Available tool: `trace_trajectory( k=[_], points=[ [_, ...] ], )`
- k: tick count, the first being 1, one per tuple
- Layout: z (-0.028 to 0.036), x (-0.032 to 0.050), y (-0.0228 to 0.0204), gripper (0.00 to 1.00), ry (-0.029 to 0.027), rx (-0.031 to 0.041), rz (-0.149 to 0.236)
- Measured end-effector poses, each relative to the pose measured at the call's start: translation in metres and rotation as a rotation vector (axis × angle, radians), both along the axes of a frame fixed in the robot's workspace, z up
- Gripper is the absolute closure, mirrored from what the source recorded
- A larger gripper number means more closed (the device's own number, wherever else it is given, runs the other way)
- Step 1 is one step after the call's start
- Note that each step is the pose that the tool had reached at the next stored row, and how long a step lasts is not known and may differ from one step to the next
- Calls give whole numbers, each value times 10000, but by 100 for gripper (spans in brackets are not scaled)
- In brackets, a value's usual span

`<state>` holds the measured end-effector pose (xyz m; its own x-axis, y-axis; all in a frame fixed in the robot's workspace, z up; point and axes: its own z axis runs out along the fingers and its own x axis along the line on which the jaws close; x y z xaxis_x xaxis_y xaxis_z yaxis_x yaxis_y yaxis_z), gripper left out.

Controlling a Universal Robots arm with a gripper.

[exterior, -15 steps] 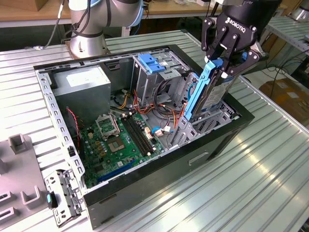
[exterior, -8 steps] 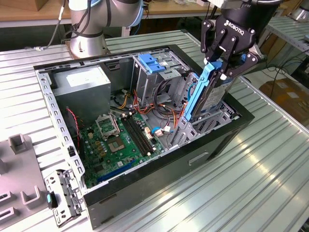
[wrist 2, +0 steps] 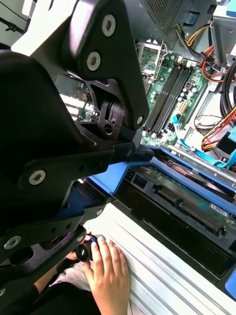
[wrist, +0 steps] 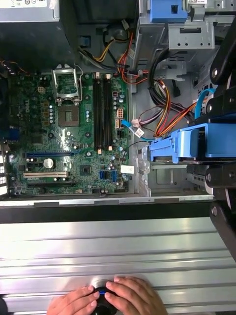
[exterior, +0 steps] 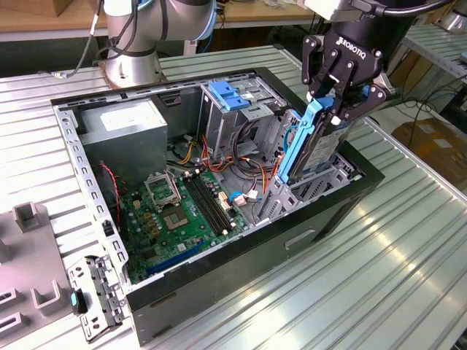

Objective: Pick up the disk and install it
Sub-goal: 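Insert the disk into the insertion slot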

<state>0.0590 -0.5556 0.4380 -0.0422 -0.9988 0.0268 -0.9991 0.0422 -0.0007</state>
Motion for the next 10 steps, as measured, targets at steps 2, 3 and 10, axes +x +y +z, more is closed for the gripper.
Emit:
trace_trajectory(
  k=[2, 3, 10],
  points=[
    [-2, 0, -1, 63, 0, 1, 0],
    [-4, 0, 0, 63, 0, 3, 0],
    [-8, 0, -1, 63, -1, 3, 1]
  ],
)
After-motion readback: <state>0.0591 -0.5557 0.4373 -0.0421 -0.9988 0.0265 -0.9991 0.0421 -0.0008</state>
